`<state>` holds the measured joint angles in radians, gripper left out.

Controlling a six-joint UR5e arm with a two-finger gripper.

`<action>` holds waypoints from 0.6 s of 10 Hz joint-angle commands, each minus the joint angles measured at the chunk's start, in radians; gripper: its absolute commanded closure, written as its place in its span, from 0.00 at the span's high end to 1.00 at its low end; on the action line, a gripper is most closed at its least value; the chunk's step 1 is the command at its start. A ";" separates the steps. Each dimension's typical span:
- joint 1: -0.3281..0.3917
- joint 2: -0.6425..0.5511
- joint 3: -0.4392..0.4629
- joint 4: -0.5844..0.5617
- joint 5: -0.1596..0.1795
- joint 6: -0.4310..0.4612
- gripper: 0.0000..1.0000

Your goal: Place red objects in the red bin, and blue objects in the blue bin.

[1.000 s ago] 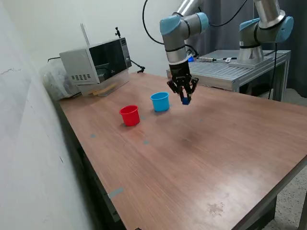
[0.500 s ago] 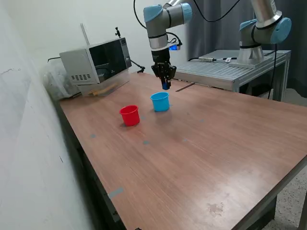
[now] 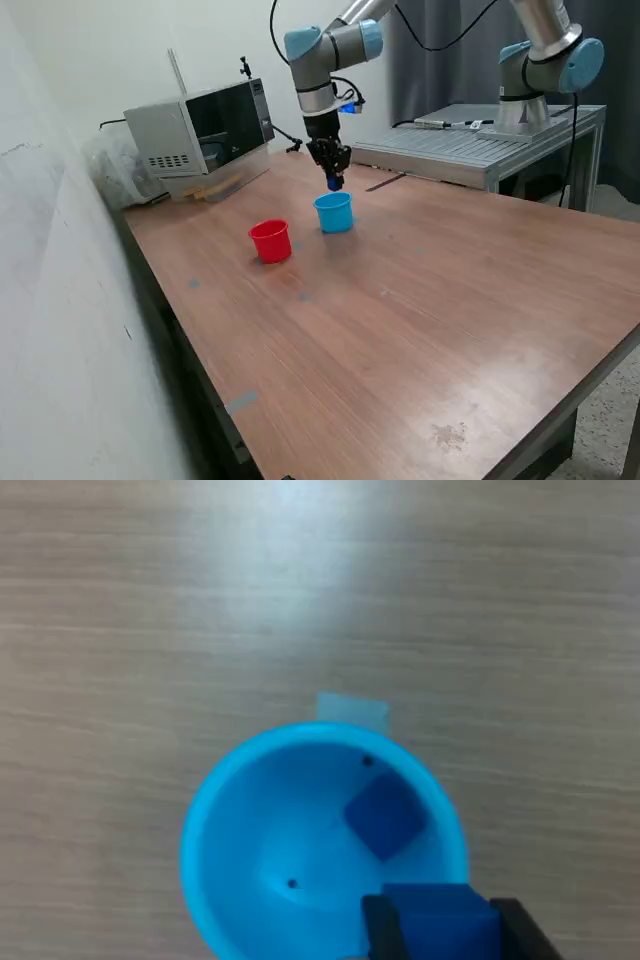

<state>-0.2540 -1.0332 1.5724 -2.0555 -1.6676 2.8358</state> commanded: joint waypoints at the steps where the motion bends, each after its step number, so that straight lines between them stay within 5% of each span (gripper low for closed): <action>1: -0.036 0.044 -0.023 -0.008 -0.012 0.002 0.00; 3: -0.060 0.050 -0.034 -0.015 -0.011 0.002 0.00; 4: -0.060 0.050 -0.029 -0.012 -0.011 0.002 1.00; 6: -0.059 0.048 -0.026 -0.005 -0.011 0.002 1.00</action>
<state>-0.3117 -0.9853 1.5450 -2.0643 -1.6782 2.8378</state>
